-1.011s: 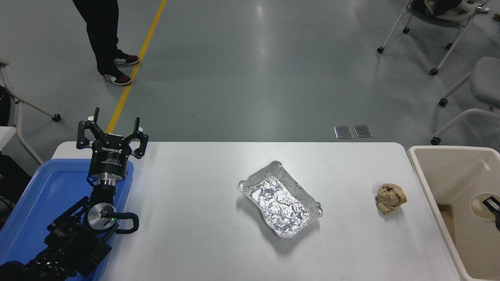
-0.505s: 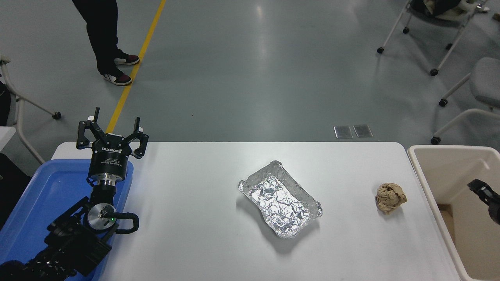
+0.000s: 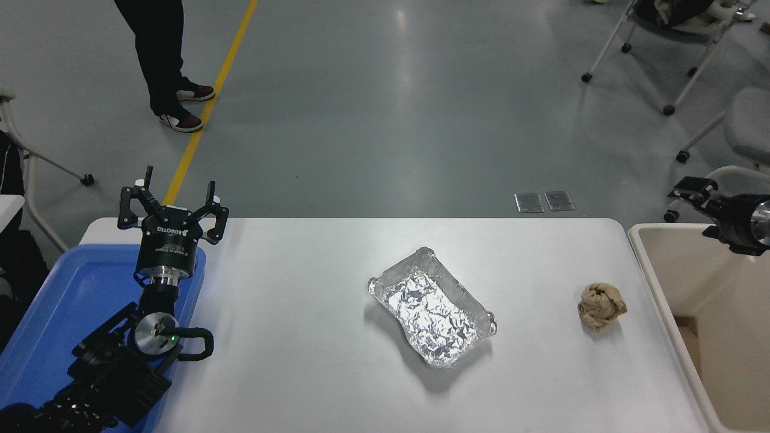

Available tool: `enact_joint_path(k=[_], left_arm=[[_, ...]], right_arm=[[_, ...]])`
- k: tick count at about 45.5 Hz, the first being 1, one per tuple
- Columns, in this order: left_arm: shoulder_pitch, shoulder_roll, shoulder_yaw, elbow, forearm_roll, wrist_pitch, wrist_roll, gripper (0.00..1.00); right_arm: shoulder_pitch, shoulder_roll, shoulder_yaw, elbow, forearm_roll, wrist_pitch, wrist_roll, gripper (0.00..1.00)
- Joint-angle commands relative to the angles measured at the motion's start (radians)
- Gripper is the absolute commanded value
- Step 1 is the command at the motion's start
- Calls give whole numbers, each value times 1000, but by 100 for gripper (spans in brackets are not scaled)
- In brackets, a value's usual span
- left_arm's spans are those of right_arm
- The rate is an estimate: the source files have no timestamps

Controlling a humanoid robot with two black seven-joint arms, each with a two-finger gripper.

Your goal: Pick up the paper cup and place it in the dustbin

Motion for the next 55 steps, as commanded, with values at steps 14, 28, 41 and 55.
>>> enact_joint_path(k=[14,28,41,55], left_arm=[[0,0,0,0,1,2,0,99],[2,0,0,0,-1,2,0,99],[3,0,-1,0,-1,0,0,99],[3,0,0,0,-1,2,0,99]], right_arm=[[909,-107,-259,1178,-381,41,-14,100],[1226,-80,-358,1388,-375,152,-74,100],[1273,-78,-362,1388,-375,152,-125,100],[1284,-67,-350,1387,-334,152,-152,100]])
